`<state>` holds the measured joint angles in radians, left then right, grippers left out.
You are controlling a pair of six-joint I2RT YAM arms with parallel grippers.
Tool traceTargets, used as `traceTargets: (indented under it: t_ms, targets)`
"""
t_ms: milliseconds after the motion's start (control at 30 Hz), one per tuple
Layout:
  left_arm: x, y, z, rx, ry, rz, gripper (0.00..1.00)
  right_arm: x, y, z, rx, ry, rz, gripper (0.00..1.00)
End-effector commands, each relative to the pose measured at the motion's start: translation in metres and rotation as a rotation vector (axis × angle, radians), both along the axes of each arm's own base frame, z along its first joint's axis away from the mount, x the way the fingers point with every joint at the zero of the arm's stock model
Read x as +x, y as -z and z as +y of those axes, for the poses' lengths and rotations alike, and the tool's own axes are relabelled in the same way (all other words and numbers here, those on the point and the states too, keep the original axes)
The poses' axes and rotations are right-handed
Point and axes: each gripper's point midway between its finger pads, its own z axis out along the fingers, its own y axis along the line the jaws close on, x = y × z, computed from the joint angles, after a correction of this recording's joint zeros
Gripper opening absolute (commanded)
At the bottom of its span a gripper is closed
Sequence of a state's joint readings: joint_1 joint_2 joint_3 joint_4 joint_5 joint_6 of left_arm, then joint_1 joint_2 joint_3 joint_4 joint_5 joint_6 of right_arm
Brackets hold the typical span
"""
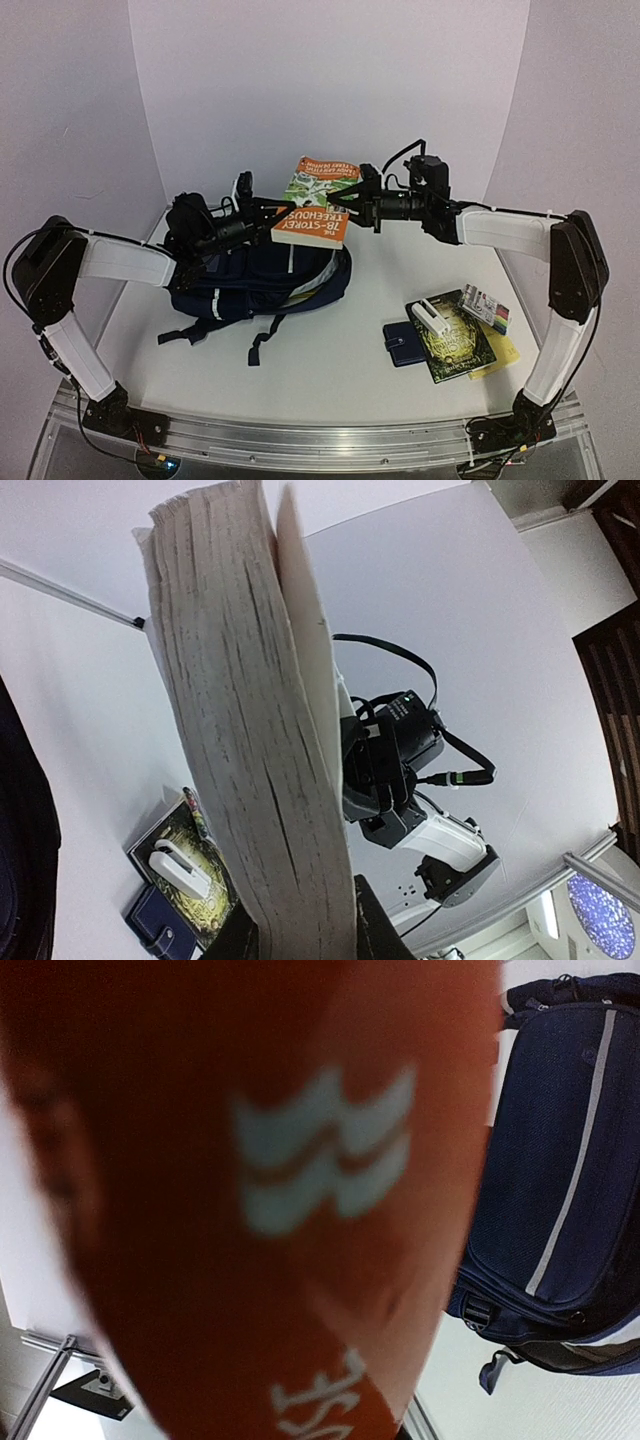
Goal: Pack the student bag
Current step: Pick up the book from the center of the board.
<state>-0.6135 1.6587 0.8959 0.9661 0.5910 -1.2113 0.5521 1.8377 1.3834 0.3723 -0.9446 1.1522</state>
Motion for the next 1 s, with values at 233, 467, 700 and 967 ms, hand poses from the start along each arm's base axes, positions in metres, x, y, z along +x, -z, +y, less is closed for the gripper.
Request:
traceTargets:
  t_ms: [233, 467, 700, 967]
  targets:
    - [0.004, 0.005, 0.024, 0.600, -0.181, -0.056, 0.71, 0.034, -0.025, -0.070, 0.025, 0.142, -0.071, 0.00]
    - [0.011, 0.063, 0.013, 0.935, -0.106, -0.031, 0.74, 0.042, -0.033, -0.128, 0.012, 0.226, -0.094, 0.00]
    - [0.014, 0.094, -0.037, 1.056, 0.025, -0.057, 0.62, 0.040, -0.015, -0.168, -0.061, 0.287, -0.078, 0.00]
    - [0.035, 0.139, -0.073, 1.119, 0.075, -0.028, 0.61, 0.028, -0.007, -0.180, -0.088, 0.292, -0.076, 0.00]
